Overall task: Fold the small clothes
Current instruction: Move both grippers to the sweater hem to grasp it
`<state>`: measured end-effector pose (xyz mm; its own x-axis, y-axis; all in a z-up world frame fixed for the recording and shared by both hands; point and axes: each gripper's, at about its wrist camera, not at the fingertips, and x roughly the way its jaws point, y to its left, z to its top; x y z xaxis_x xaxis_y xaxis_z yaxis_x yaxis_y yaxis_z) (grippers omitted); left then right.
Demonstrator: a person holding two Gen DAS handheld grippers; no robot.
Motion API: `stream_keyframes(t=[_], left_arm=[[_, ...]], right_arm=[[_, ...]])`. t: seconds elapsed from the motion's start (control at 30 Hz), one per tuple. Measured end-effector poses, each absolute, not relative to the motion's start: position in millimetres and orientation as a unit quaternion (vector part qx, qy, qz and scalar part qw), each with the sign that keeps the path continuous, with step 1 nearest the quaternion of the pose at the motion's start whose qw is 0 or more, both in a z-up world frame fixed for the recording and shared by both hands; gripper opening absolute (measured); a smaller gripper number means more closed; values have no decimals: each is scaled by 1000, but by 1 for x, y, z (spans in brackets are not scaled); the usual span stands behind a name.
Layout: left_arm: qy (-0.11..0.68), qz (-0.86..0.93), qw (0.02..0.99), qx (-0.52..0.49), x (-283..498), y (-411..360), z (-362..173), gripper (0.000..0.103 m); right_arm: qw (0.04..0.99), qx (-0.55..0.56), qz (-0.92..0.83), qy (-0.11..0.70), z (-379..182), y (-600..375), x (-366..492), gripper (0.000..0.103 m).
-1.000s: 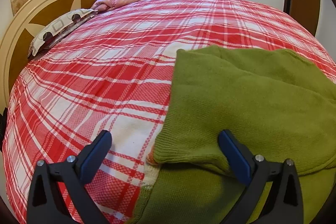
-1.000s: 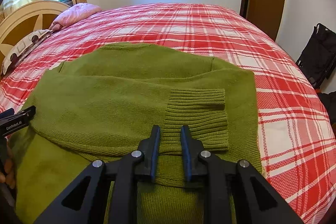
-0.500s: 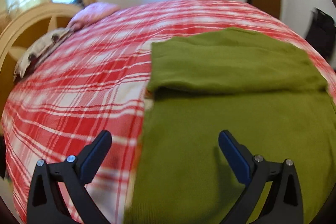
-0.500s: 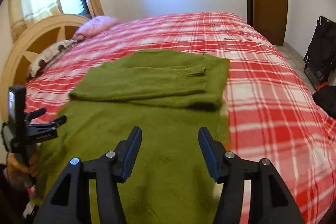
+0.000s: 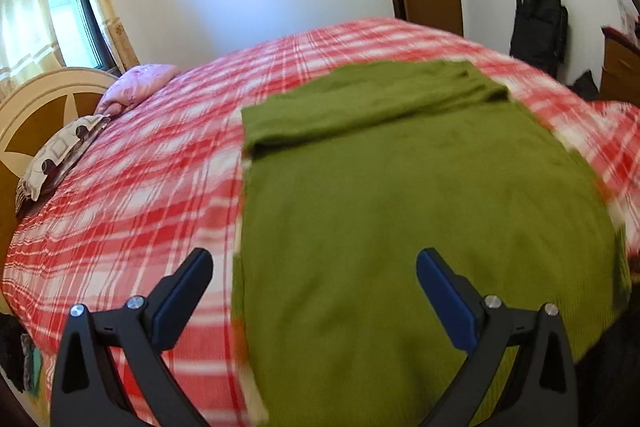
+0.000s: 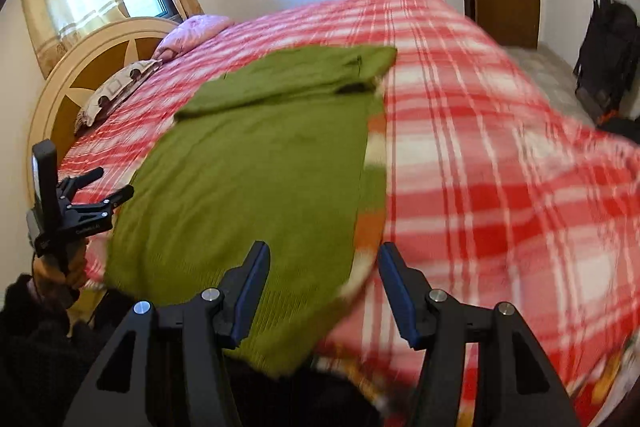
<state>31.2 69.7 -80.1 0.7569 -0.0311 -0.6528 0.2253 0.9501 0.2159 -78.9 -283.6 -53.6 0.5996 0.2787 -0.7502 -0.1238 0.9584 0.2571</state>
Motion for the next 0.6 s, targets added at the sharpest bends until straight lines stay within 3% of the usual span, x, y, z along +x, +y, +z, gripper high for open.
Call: stream_keyframes(t=[0.13, 0.33, 0.6], left_arm=[[383, -78, 909, 146, 4, 72, -99, 103], [384, -56, 899, 204, -34, 63, -122, 103], [413, -68, 894, 161, -31, 77, -130, 103]], right_arm=[[876, 72, 117, 463, -69, -273, -87, 57], [861, 80, 131, 485, -79, -249, -89, 57], [853, 58, 84, 512, -98, -230, -94, 57]])
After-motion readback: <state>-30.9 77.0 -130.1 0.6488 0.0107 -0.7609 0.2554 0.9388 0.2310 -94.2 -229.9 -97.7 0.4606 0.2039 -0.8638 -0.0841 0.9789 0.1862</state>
